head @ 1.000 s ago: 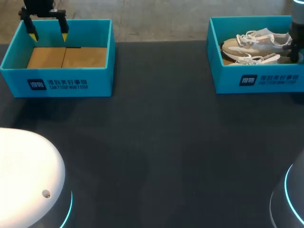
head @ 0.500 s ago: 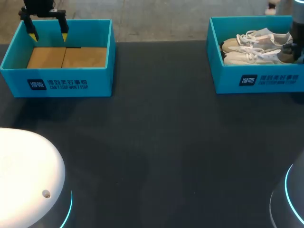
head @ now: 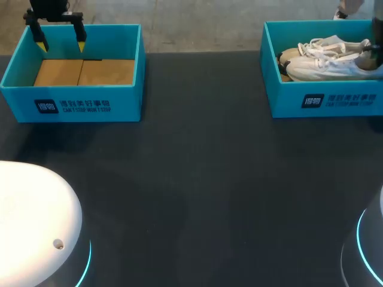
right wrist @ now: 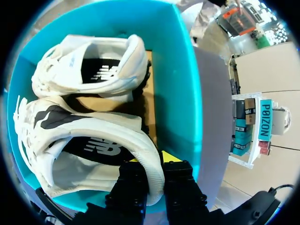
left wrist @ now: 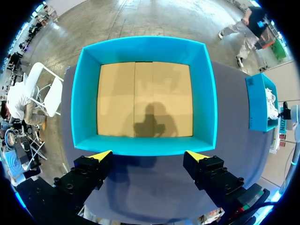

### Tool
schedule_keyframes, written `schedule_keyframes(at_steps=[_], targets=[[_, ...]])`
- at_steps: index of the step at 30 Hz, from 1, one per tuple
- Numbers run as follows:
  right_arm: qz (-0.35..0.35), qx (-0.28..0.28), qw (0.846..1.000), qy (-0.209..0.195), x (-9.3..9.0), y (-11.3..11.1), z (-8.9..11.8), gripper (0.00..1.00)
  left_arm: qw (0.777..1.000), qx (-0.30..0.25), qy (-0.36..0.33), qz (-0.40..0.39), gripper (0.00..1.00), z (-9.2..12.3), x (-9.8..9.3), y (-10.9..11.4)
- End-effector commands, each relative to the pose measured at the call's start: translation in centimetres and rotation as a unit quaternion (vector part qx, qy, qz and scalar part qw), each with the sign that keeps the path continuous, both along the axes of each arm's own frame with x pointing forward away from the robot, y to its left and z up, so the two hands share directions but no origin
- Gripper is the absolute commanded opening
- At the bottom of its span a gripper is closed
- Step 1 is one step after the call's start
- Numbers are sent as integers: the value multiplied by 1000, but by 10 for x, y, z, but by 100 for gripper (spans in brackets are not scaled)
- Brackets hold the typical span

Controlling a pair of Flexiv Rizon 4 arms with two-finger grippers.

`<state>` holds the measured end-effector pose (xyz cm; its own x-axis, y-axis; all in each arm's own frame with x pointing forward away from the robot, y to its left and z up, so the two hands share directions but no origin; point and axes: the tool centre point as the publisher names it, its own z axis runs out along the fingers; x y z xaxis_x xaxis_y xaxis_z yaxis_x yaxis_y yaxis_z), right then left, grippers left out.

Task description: Take the shoe out of the shoebox, open the shoe tongue, remove and reinsert the insole, then place the shoe into the shoebox

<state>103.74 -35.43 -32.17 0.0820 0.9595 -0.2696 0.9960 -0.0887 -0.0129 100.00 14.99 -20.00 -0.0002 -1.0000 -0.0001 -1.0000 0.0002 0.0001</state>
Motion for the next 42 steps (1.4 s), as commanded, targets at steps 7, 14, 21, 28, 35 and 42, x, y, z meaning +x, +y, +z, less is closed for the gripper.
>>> schedule_keyframes(at_steps=[7, 14, 21, 28, 35, 42], targets=[[-2, -23, 999, -30, -14, 5, 53, 0, 1000, 0, 0, 0, 100, 0, 0, 0], [-3, -41, 998, -52, -14, 0, 88, 0, 1000, 0, 0, 0, 100, 0, 0, 0], [-8, -42, 997, -57, -12, 8, 102, 0, 1000, 0, 0, 0, 100, 0, 0, 0], [2, -60, 995, -80, -19, 23, 131, 0, 1000, 0, 0, 0, 100, 0, 0, 0], [1, -78, 993, -89, -44, 38, 163, 0, 1000, 0, 0, 0, 100, 0, 0, 0], [-11, -89, 990, -105, -92, 67, 191, 0, 1000, 0, 0, 0, 100, 0, 0, 0]])
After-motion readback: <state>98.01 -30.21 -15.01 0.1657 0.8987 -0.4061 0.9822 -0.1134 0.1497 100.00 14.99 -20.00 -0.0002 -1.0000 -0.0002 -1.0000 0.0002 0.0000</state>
